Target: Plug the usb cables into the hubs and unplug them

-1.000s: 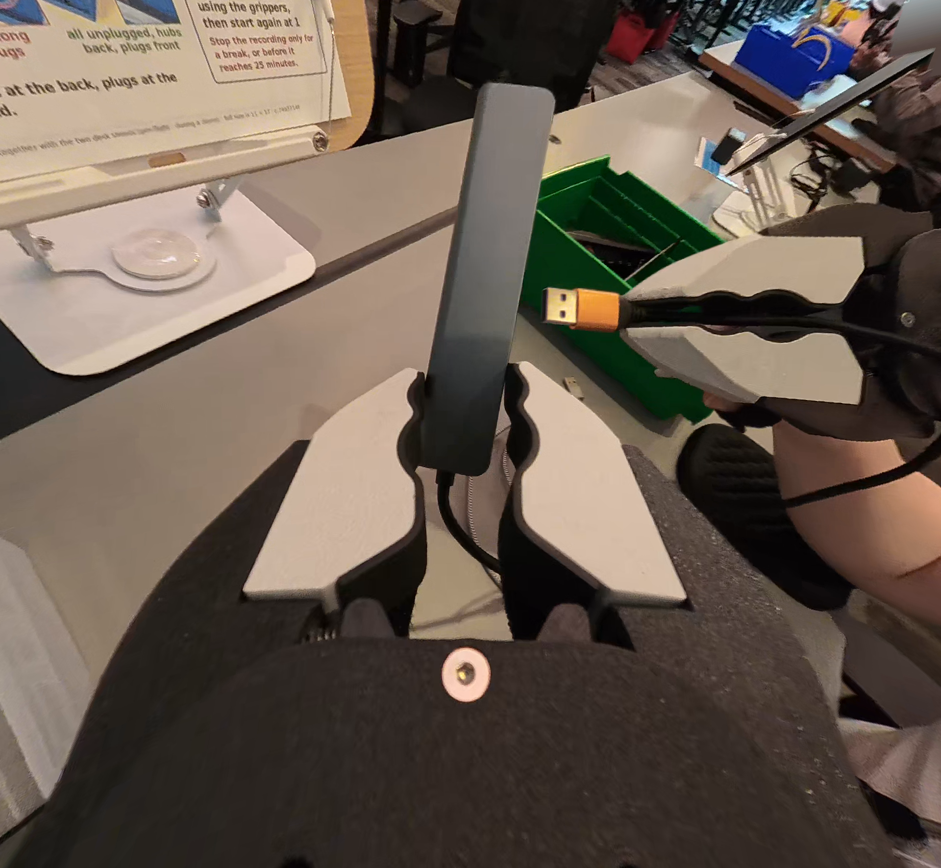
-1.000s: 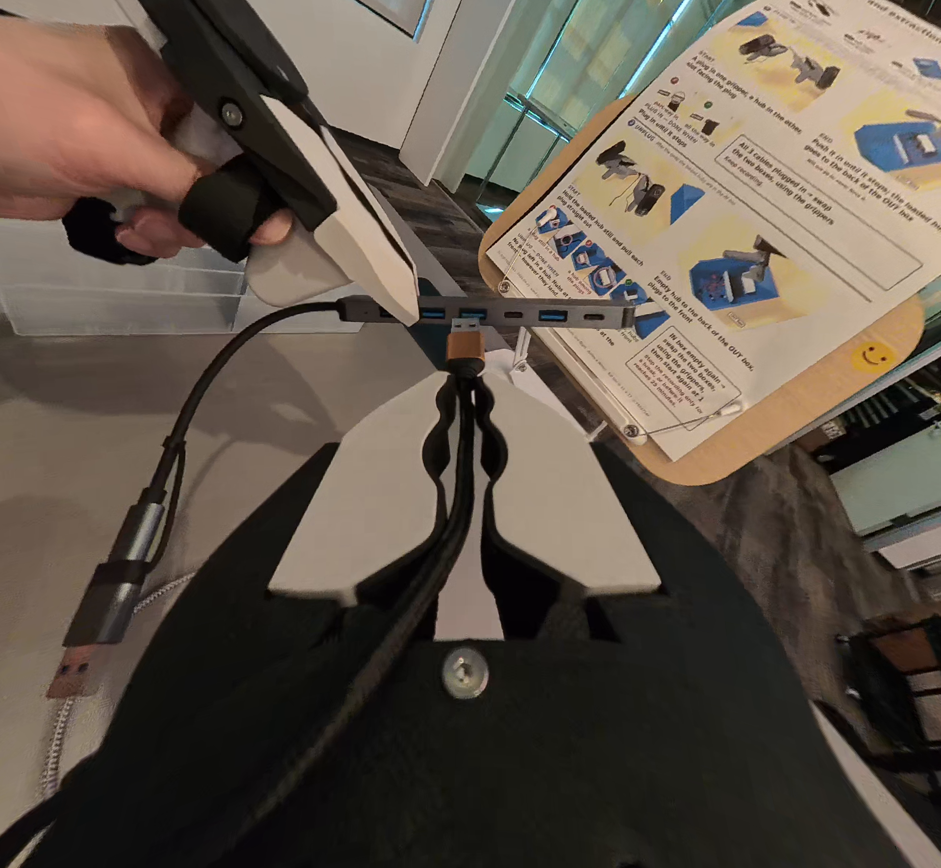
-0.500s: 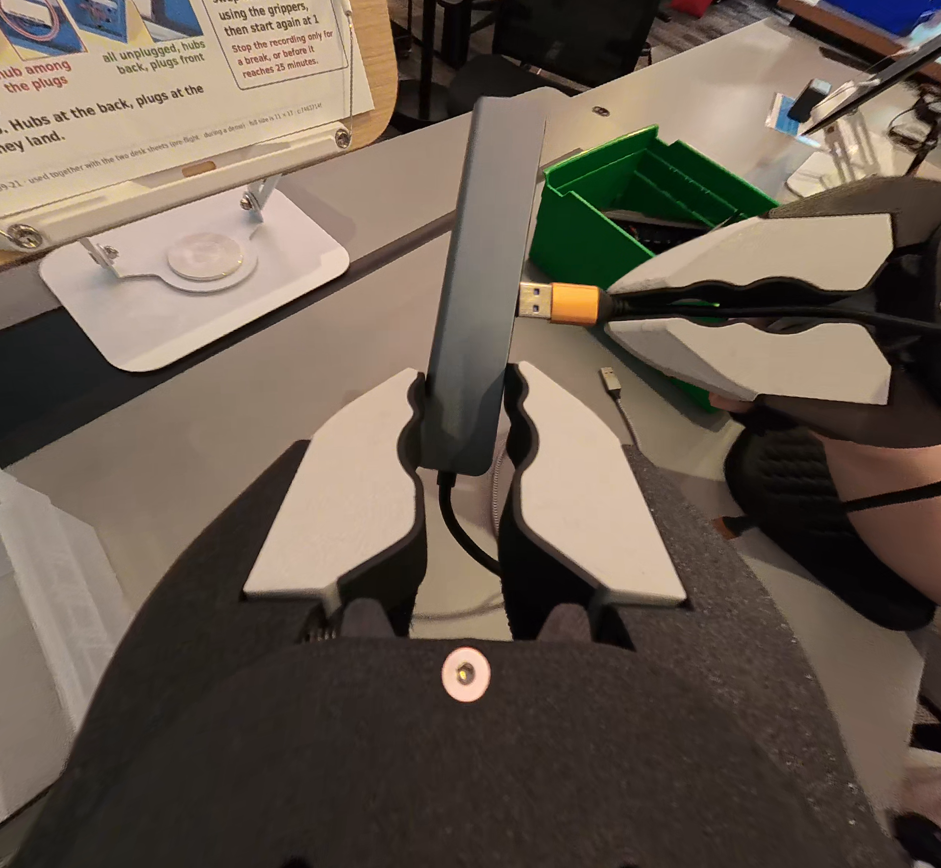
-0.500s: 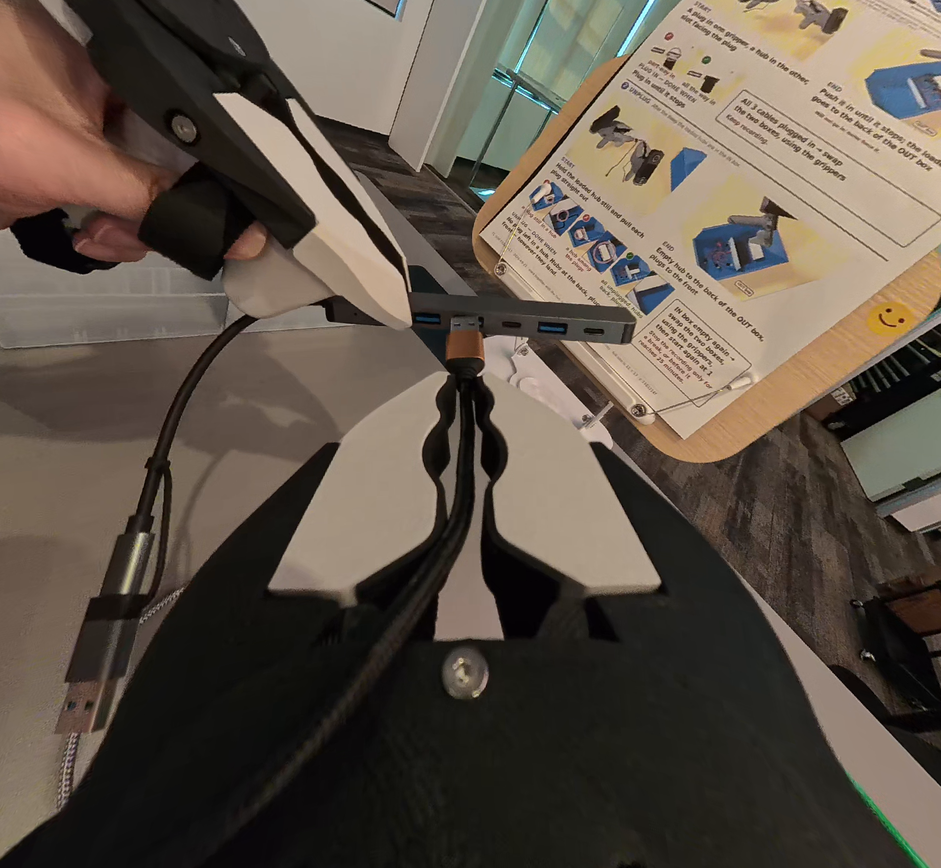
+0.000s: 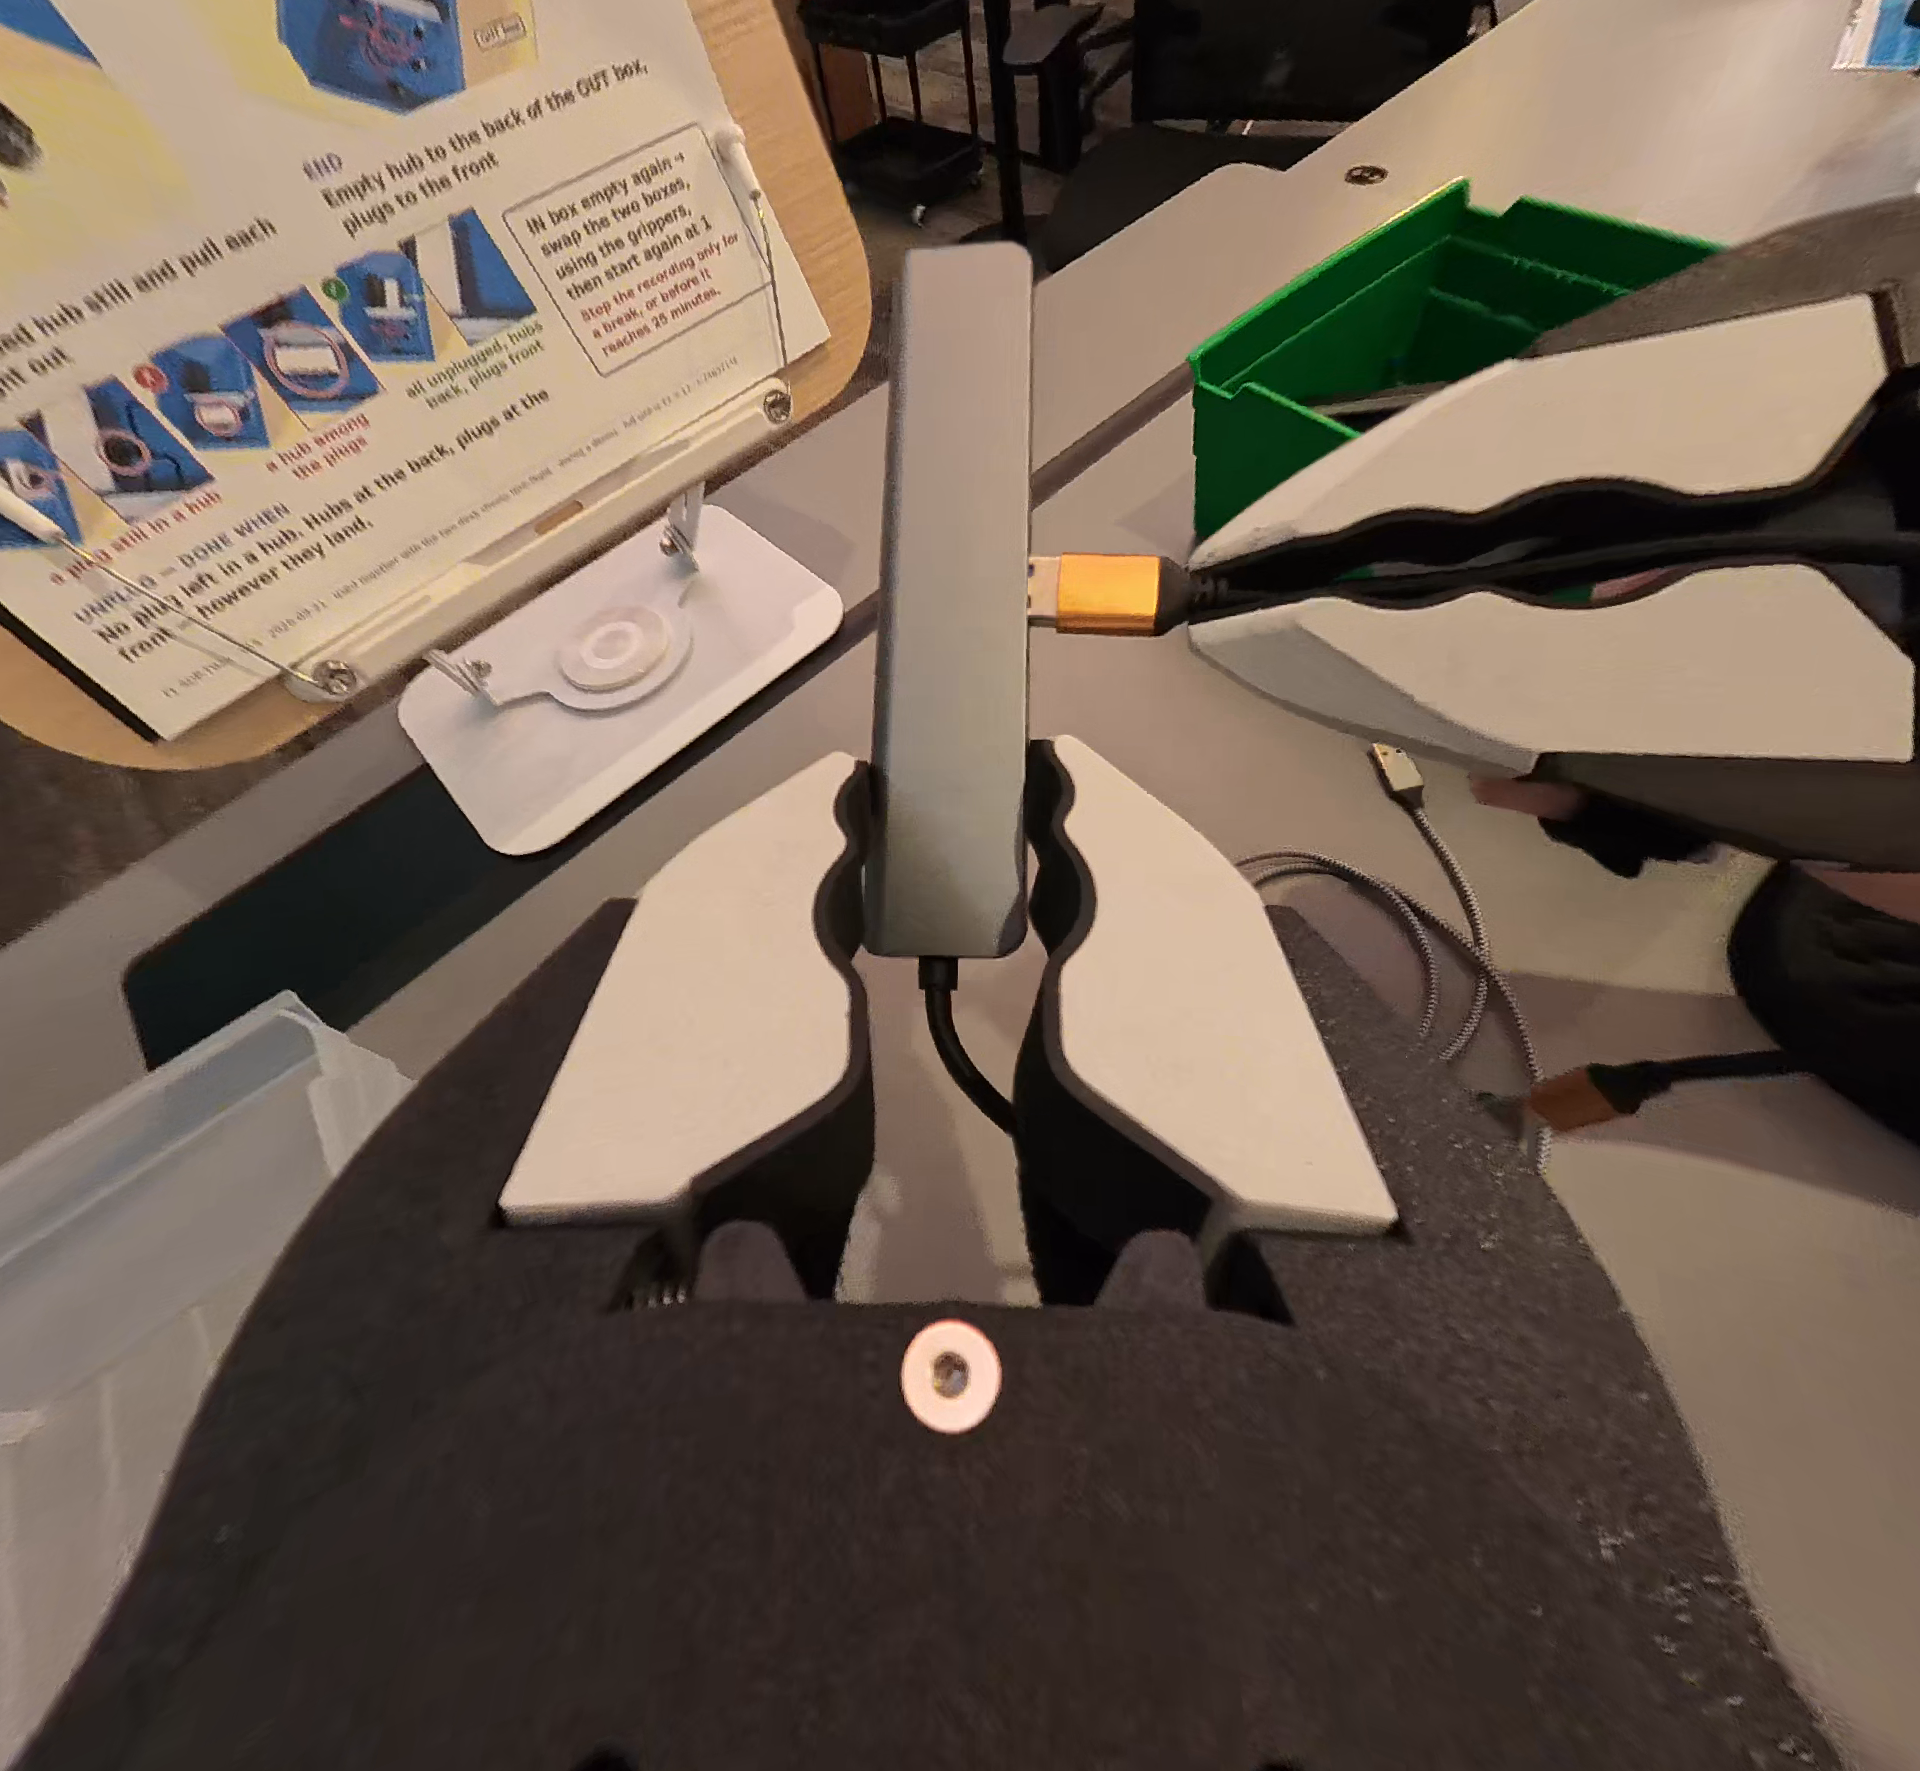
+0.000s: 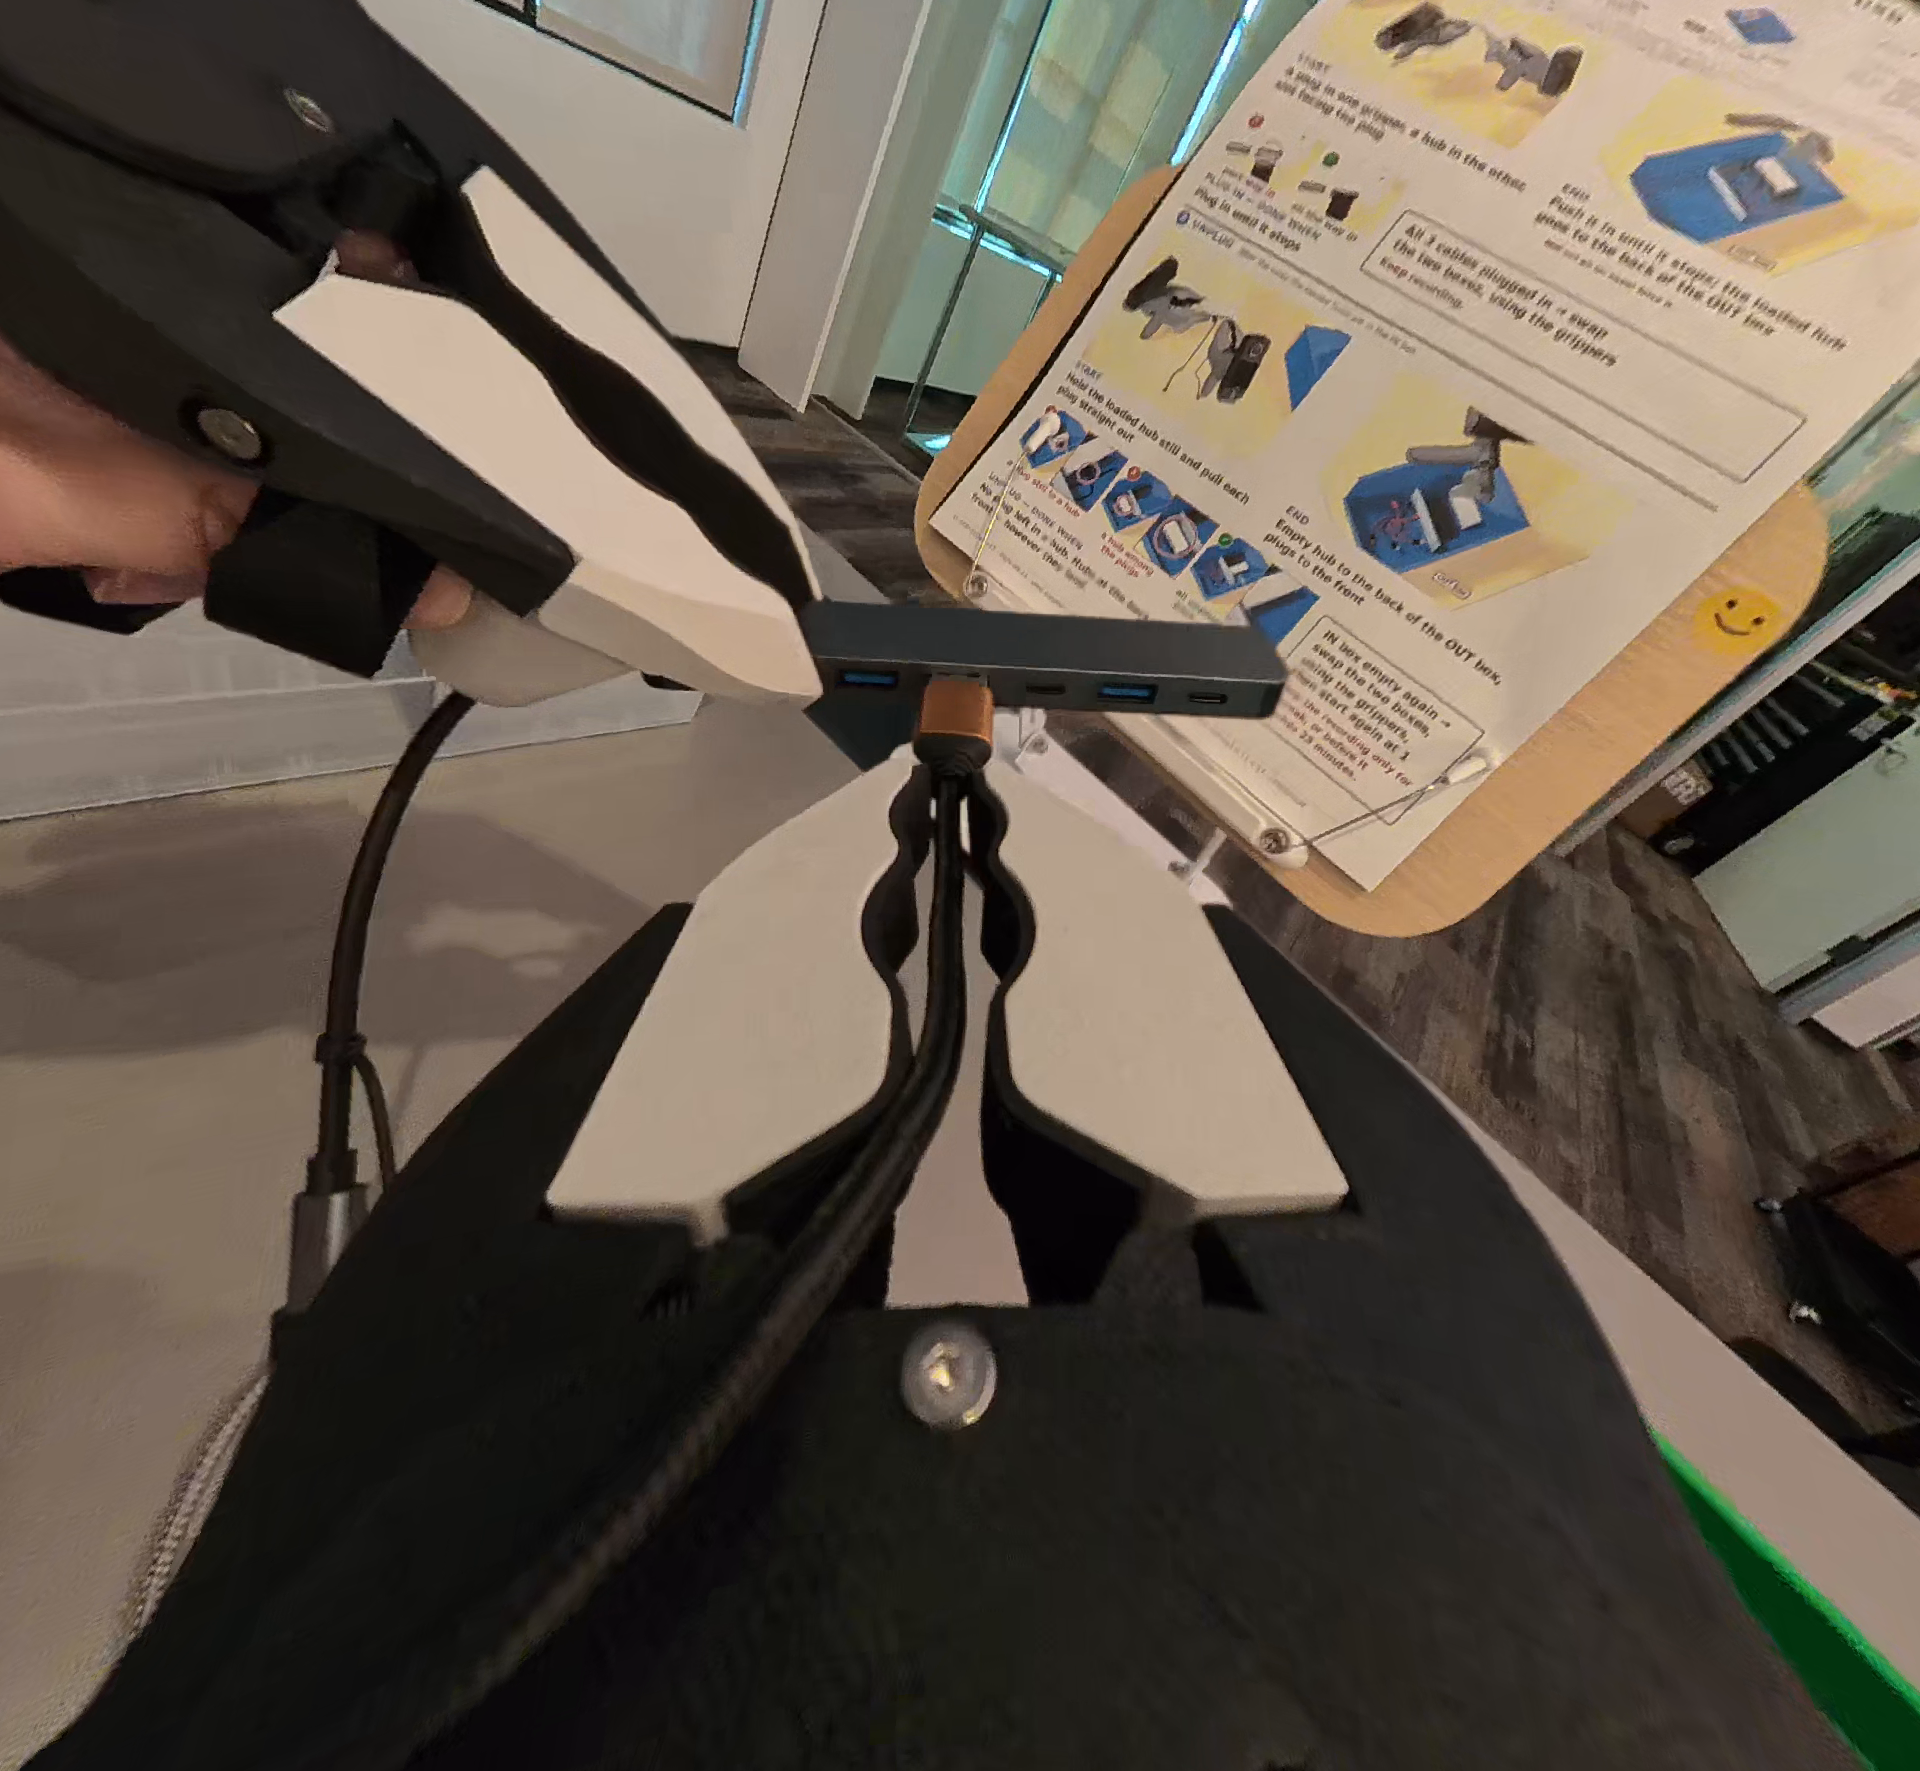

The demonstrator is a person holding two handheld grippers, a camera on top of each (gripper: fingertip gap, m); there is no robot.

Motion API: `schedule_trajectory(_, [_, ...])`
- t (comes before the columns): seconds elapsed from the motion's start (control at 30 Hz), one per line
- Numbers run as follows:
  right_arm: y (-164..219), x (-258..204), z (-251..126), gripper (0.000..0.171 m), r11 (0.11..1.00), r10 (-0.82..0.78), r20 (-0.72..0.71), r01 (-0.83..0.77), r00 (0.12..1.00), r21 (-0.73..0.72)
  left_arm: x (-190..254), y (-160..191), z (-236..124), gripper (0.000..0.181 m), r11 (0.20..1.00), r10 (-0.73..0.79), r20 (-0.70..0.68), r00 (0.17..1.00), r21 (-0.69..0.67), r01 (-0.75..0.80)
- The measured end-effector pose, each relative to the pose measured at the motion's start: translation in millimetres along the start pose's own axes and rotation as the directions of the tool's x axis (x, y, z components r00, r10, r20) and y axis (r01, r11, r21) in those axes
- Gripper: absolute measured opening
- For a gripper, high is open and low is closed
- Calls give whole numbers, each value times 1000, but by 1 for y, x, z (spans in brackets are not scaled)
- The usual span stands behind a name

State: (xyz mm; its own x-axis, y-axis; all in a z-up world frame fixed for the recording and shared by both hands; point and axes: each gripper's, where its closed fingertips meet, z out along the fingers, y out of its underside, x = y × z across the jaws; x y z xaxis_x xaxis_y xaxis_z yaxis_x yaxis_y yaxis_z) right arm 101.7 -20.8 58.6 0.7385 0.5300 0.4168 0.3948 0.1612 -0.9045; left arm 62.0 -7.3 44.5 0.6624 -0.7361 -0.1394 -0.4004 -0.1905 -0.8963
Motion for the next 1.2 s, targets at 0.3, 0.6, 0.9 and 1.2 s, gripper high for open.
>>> schedule_trajectory(0.3, [-17, 1, -13, 7, 993, -53, 80, 44, 995, 111, 10, -6, -6, 28, 997, 77, -105, 991, 40, -73])
schedule_trajectory(0.6, [-39, -6, -24, 7, 970, -175, 14, 170, 985, 176, 12, -15, -10, 51, 988, 59, -203, 977, 154, -28])
schedule_trajectory(0.9, [-29, -16, -17, 7, 961, -246, 34, 239, 969, 135, 19, -1, 8, 34, 994, 62, -238, 969, 107, -38])
schedule_trajectory(1.2, [-17, -19, -11, 7, 966, -230, 71, 219, 971, 136, 10, 4, 5, 35, 975, 217, -107, 970, 64, -211])
